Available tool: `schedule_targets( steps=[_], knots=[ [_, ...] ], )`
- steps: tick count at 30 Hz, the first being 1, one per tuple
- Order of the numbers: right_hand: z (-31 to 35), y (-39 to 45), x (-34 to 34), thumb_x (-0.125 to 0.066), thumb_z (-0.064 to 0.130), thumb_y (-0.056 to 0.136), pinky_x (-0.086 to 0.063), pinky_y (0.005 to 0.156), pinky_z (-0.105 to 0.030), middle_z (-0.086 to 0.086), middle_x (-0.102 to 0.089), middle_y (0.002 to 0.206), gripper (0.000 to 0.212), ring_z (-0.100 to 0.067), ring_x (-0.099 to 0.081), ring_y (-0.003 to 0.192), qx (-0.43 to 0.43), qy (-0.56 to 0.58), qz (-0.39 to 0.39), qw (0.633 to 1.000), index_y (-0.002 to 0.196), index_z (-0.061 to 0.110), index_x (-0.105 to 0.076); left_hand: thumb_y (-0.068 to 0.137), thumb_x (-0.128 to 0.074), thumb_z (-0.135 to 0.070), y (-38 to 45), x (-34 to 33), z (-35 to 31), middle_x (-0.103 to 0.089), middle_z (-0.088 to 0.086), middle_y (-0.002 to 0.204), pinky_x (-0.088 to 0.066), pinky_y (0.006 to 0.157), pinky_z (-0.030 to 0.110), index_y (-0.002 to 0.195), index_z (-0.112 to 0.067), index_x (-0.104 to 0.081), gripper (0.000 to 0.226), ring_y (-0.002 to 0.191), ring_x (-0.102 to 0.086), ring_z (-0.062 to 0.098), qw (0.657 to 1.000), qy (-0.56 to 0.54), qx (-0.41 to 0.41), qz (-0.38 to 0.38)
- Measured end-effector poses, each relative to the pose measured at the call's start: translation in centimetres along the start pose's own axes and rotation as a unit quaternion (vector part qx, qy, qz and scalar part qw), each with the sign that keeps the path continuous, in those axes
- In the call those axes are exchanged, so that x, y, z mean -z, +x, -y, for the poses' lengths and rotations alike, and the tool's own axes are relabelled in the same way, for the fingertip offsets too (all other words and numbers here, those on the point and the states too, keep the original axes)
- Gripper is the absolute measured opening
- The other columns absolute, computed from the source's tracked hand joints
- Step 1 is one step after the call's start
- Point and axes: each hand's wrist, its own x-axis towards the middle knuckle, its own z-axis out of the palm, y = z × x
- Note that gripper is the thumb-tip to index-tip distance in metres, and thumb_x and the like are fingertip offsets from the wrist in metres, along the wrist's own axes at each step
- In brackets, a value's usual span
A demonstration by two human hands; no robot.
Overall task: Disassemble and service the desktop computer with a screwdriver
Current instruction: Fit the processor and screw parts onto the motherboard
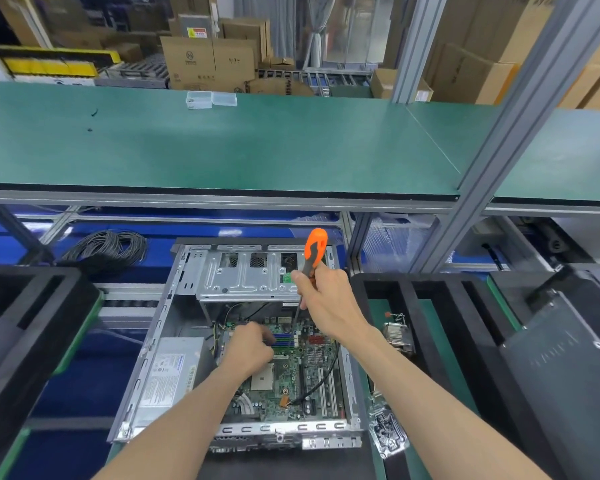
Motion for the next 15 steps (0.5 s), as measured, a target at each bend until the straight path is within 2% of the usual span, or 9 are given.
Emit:
schedule_targets(
  steps=[3, 5, 10, 15],
  knots=[
    [0.3, 0.0, 0.3, -0.048, 0.036, 0.104, -0.049, 0.063, -0.043, -0.017, -0.066, 0.068, 0.037, -0.031, -0.06, 0.062, 0.0, 0.005, -0.003, 1.0, 0.084, 0.005, -0.055, 0.081, -0.074, -0.018, 0.3, -0.3, -0.2, -0.072, 0.006, 0.118, -0.055, 0.081, 0.025, 0.115, -0.022, -0.073, 0.034, 0.097, -0.068, 0.018, 0.999, 0.037, -0.02, 0.01],
    [0.5, 0.1, 0.5, -0.048, 0.037, 0.104, -0.05, 0.063, -0.043, -0.017, -0.066, 0.068, 0.038, -0.03, -0.06, 0.061, 0.004, 0.004, -0.006, 1.0, 0.084, 0.006, -0.055, 0.08, -0.08, -0.029, 0.4, -0.7, -0.2, -0.071, 0.004, 0.121, -0.055, 0.089, 0.027, 0.12, -0.021, -0.072, 0.042, 0.101, -0.068, 0.017, 0.999, 0.04, -0.026, 0.014],
    [1.4, 0.0, 1.1, -0.047, 0.038, 0.104, -0.051, 0.066, -0.048, -0.016, -0.065, 0.066, 0.039, -0.03, -0.061, 0.061, 0.025, 0.006, -0.018, 1.0, 0.084, 0.006, -0.055, 0.077, -0.083, -0.045, 0.8, -1.3, -0.2, -0.072, 0.004, 0.12, -0.051, 0.087, 0.022, 0.119, -0.019, -0.073, 0.05, 0.102, -0.068, 0.015, 0.999, 0.029, -0.028, 0.015],
    [1.6, 0.0, 1.5, -0.048, 0.038, 0.104, -0.049, 0.062, -0.048, -0.018, -0.064, 0.065, 0.041, -0.03, -0.058, 0.058, 0.034, 0.011, -0.041, 0.999, 0.082, 0.004, -0.056, 0.087, -0.076, -0.033, 0.6, -1.1, -0.1, -0.076, 0.009, 0.103, -0.051, 0.081, 0.023, 0.099, -0.01, -0.08, 0.026, 0.093, -0.069, 0.02, 0.999, 0.007, -0.033, 0.002]
  ],
)
